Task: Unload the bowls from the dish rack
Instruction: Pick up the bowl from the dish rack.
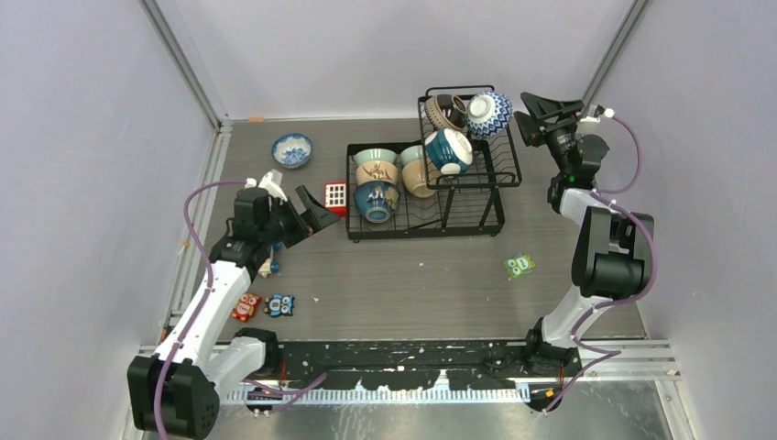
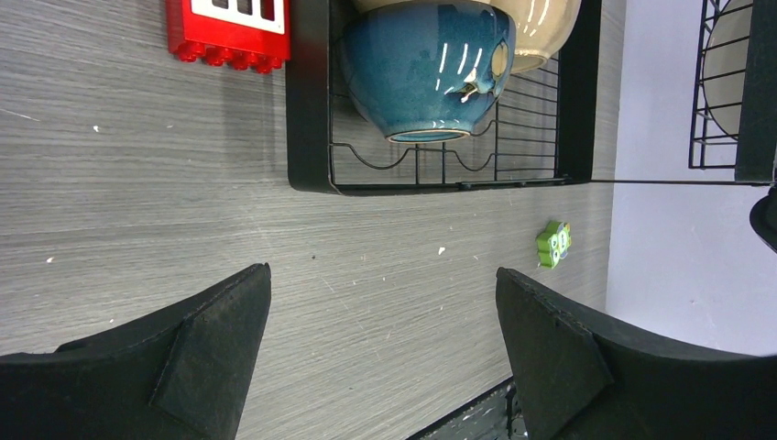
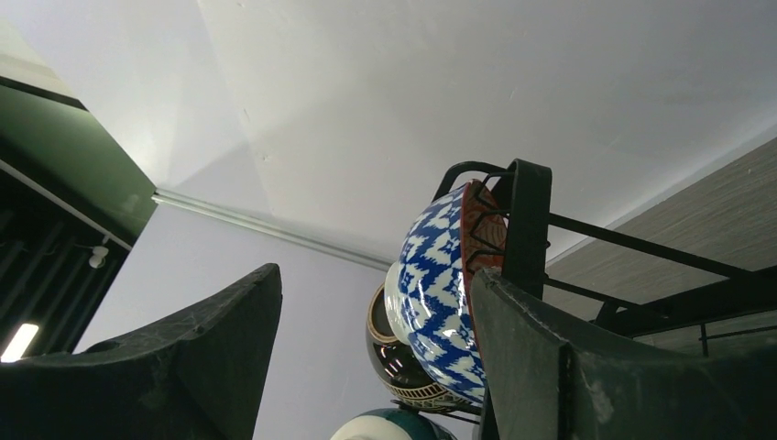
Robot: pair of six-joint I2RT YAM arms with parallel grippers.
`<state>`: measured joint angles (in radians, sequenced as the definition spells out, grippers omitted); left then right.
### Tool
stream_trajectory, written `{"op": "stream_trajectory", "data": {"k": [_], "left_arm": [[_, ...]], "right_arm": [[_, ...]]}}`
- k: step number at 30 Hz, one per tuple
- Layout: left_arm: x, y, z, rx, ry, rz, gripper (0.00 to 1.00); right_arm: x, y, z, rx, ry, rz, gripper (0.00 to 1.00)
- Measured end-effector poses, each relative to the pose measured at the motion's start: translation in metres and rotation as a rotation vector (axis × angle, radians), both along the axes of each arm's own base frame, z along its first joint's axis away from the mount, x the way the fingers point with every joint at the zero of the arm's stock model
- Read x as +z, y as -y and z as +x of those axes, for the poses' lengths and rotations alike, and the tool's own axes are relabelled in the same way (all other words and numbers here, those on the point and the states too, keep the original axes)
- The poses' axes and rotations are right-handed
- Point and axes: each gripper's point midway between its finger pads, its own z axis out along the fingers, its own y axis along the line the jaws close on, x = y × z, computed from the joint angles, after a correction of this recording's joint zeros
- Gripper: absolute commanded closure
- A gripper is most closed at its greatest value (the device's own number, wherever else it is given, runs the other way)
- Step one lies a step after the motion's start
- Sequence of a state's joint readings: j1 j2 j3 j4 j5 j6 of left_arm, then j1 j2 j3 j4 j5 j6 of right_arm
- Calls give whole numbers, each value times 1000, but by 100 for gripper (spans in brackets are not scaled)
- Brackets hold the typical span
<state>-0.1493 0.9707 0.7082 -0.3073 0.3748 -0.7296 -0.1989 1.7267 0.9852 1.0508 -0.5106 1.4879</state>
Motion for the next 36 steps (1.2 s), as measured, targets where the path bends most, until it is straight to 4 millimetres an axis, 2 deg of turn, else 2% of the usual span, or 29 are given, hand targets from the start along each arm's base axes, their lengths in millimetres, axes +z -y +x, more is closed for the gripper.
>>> {"op": "stream_trajectory", "data": {"k": [21,27,36], "left_arm": [[-3,0,1,0,-12,2,7],[-4,0,0,0,-14,2,7],[-4,0,0,0,-15,2,7]], "right_arm": [[-11,-17,12,67,-46,-27,22],[-6,-26,12,93,-32,-47,25],[-6,-30,10,106,-30,-54,31]]}}
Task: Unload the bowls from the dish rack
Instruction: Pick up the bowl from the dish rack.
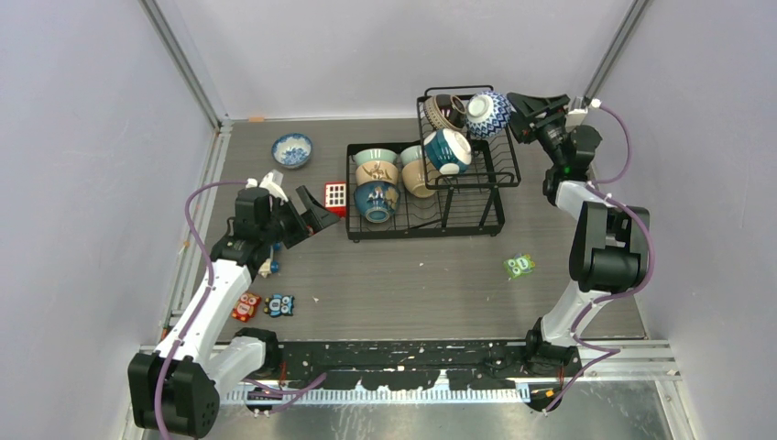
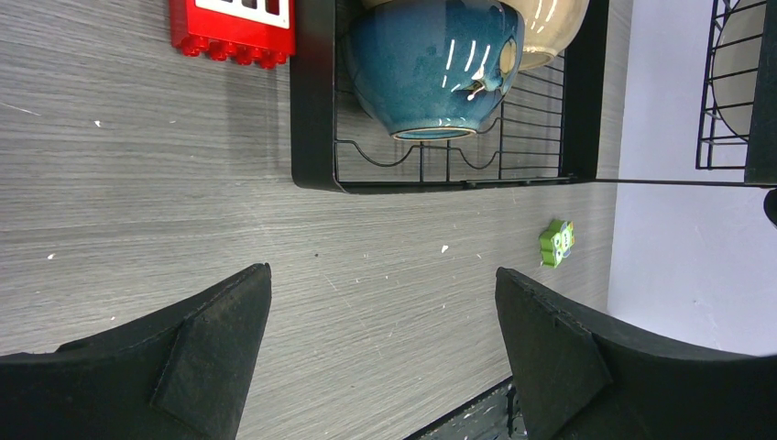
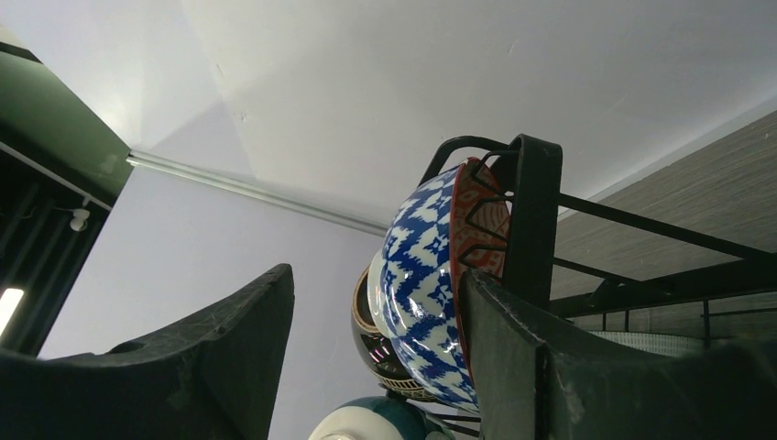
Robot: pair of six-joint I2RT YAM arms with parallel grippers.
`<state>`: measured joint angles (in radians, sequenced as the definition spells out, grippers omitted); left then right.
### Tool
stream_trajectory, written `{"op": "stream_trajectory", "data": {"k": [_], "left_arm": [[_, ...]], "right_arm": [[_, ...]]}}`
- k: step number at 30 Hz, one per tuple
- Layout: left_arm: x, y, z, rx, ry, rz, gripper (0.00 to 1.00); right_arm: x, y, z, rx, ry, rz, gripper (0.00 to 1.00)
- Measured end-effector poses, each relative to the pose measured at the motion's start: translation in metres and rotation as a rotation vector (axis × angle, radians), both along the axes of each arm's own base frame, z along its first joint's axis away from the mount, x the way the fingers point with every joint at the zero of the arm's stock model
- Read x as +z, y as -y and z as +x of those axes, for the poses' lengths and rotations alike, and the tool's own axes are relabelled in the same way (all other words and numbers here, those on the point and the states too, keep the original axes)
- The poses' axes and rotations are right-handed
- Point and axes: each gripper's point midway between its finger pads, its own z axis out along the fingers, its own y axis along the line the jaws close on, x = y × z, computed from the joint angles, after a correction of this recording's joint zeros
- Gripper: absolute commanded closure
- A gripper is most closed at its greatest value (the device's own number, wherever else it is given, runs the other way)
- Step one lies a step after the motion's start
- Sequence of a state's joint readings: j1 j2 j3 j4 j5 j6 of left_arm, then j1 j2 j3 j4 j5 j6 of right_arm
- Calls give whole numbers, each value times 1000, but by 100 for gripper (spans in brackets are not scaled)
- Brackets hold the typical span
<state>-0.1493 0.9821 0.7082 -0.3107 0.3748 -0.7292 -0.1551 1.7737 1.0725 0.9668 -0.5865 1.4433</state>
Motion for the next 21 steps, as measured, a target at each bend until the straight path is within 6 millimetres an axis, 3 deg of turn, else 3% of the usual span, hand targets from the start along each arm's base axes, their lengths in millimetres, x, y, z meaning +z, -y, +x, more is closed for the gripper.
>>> {"op": "stream_trajectory", "data": {"k": [21], "left_arm": [[0,0,0,0,0,0,7]], "right_arm": [[0,-8,-1,42,22,24,41]]}}
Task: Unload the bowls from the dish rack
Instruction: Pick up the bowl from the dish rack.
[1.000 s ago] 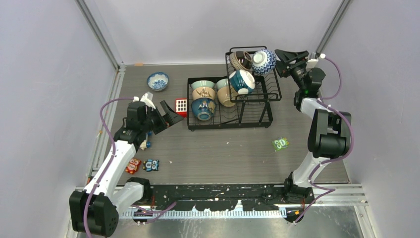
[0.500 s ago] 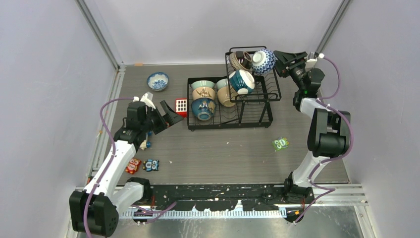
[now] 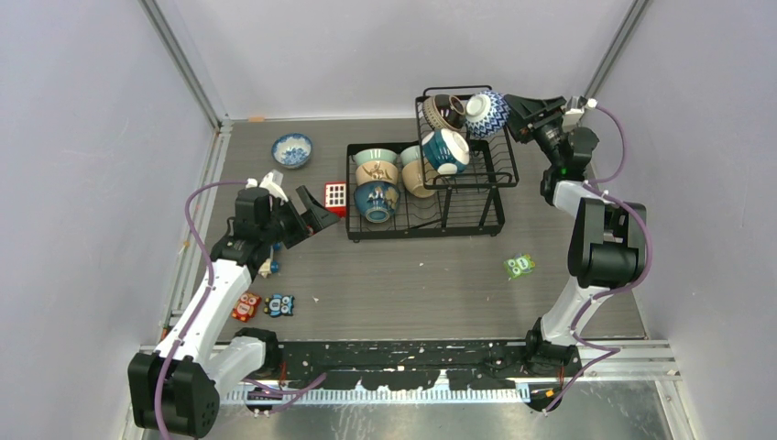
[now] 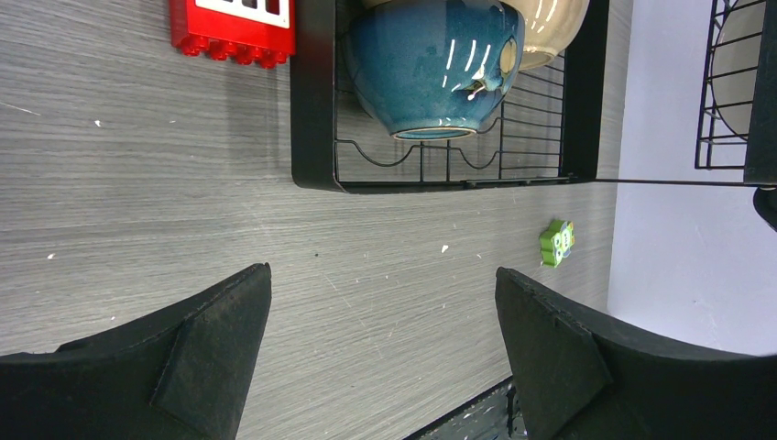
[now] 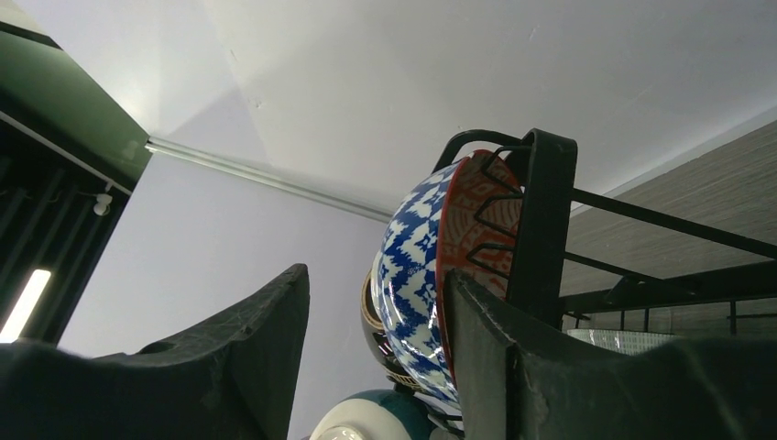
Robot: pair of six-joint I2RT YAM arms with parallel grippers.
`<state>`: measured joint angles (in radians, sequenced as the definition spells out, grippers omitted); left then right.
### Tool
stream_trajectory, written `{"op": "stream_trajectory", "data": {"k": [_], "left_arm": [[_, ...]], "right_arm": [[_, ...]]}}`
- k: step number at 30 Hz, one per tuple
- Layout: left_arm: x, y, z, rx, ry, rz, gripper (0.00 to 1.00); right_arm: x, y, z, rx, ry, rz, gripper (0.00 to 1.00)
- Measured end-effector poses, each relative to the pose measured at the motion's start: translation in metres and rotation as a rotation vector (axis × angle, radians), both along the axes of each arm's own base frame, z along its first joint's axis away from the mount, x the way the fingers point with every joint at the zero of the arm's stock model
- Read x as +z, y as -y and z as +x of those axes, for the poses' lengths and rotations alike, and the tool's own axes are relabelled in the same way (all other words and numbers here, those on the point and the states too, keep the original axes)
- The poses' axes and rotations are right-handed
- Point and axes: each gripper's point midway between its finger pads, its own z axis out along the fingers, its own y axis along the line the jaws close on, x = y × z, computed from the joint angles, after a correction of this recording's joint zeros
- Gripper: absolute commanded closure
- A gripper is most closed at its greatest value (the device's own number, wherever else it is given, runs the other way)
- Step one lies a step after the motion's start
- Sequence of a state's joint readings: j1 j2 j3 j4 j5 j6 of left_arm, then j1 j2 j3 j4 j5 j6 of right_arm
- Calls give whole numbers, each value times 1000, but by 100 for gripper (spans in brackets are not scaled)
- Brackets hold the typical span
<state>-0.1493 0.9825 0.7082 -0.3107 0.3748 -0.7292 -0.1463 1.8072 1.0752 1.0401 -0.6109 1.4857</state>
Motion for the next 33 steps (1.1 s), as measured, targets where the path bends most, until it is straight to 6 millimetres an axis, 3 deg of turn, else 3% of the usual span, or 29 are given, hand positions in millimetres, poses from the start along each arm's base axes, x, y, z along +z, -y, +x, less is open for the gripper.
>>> {"op": "stream_trajectory", "data": {"k": [5,18,33], "left_arm": [[0,0,0,0,-1,0,7],[0,0,0,0,-2,0,7],[-1,0,0,1,-3,0,7]], "right_arm": [[1,-3,0,8,3,2,47],[6,-9,0,19,11,-2,48],[3,-13,6,21,4,-27,59]]}}
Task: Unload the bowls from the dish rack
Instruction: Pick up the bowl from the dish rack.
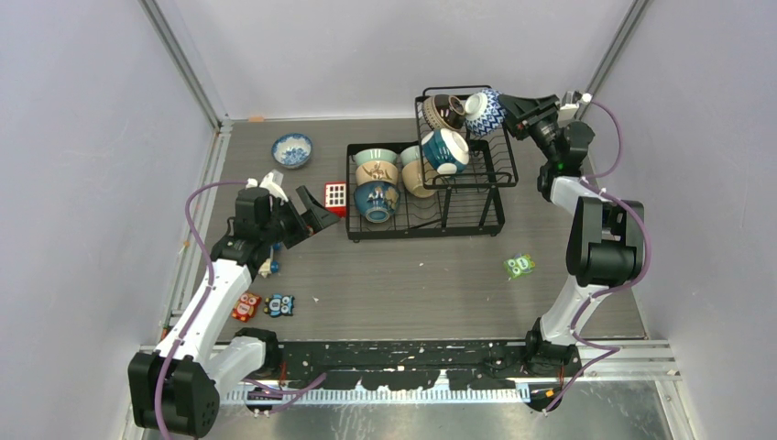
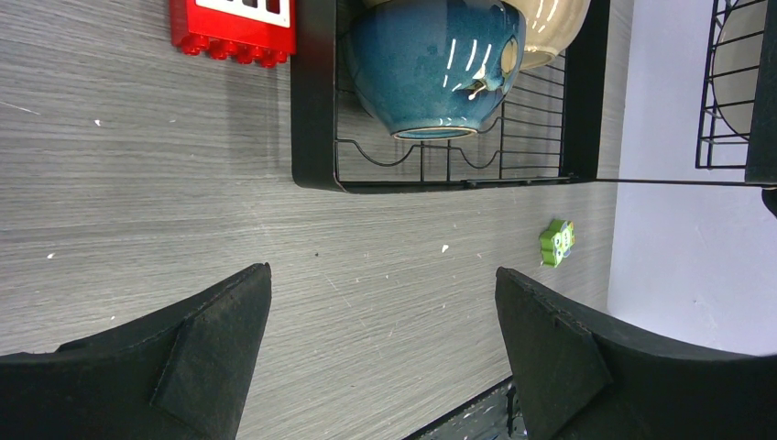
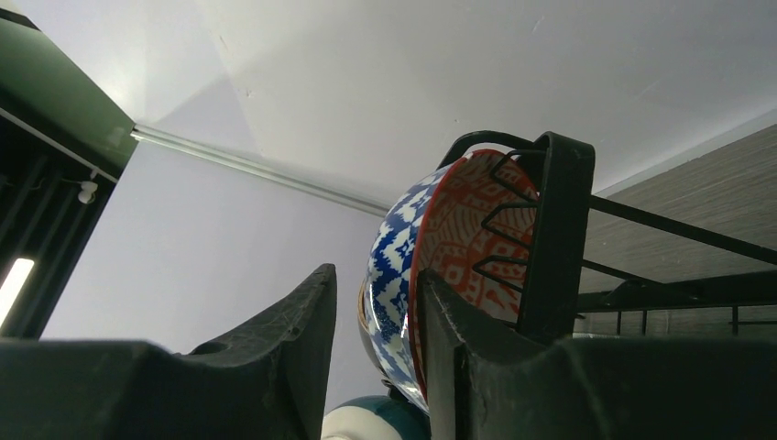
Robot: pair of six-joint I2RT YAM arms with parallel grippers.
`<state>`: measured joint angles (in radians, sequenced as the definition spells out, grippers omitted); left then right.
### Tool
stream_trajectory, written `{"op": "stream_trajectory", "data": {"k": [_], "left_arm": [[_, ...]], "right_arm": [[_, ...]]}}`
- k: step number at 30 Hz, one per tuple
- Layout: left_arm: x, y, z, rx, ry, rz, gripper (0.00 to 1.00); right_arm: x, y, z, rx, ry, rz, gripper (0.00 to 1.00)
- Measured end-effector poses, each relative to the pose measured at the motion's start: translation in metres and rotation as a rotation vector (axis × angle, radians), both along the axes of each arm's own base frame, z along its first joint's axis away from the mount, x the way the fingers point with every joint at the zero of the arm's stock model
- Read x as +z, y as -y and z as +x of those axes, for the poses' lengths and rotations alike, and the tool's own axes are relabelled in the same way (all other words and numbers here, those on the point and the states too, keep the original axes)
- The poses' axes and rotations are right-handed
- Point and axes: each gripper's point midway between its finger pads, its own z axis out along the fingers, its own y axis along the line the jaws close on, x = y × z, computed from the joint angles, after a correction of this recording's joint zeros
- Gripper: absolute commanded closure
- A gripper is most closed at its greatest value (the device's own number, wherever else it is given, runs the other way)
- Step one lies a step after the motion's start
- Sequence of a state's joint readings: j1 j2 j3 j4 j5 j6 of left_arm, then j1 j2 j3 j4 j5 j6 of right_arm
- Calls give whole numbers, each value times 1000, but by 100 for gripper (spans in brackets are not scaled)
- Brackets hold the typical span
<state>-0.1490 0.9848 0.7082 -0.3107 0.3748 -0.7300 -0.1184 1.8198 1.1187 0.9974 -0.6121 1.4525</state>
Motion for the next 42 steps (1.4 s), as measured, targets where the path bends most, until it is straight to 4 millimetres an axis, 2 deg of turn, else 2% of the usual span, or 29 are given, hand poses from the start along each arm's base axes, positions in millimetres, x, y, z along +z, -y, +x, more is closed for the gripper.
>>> {"op": "stream_trajectory", "data": {"k": [21,32,42], "left_arm": [[0,0,0,-1,0,0,7],[0,0,0,-1,-1,0,7],[0,0,0,-1,0,0,7]], "right_arm": [[-5,-4,2,-4,-19,-18,82],[-3,-3,1,-5,-24,-21,99],[-1,0,-3,-11,-30,-23,99]]}}
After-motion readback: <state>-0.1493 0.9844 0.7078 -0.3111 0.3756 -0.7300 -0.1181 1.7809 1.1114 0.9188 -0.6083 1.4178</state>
